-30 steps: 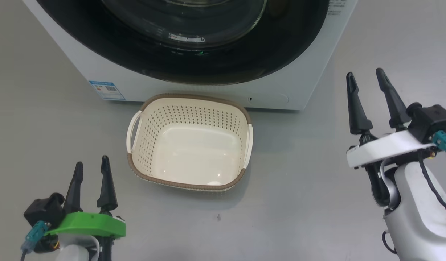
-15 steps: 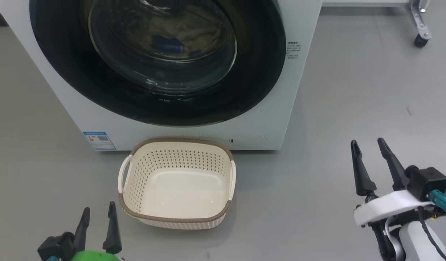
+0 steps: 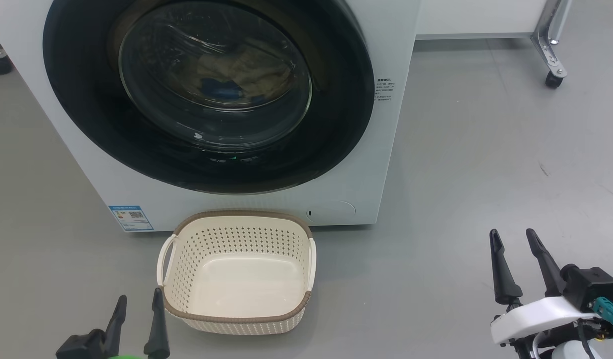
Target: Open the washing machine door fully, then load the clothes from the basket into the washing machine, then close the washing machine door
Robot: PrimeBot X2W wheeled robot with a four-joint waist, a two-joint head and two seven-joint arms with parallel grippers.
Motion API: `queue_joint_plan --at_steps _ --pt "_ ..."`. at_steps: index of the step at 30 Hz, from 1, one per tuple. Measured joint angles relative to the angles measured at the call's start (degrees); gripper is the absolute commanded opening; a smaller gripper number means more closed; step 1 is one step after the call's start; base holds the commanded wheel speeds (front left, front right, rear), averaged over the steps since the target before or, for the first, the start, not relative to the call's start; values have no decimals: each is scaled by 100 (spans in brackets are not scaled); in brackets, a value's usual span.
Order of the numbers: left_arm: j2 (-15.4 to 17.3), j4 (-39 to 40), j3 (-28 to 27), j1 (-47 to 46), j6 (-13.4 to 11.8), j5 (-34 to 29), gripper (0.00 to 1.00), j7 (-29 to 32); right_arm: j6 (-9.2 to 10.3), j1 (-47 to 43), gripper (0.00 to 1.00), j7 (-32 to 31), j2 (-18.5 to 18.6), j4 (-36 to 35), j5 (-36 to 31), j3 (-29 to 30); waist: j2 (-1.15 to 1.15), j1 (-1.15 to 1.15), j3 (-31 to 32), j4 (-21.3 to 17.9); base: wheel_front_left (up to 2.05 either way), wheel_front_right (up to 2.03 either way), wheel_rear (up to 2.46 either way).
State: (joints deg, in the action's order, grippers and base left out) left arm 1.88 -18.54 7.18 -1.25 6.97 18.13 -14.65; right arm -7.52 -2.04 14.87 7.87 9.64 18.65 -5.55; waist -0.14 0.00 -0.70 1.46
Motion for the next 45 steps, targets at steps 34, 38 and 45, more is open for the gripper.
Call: queue_joint_plan --at_steps 34,38,45 --pt "-76 -85 -65 176 0 691 0 131 0 -303 0 -60 -241 212 637 42 0 0 40 0 0 0 0" --pt "-76 -60 -103 175 0 1132 0 225 0 -302 0 -151 -253 209 1063 93 0 0 40 -7 0 0 0" --pt "-76 -29 -172 174 0 1616 0 364 2 -298 0 -304 -269 209 1594 177 0 0 39 -17 0 0 0"
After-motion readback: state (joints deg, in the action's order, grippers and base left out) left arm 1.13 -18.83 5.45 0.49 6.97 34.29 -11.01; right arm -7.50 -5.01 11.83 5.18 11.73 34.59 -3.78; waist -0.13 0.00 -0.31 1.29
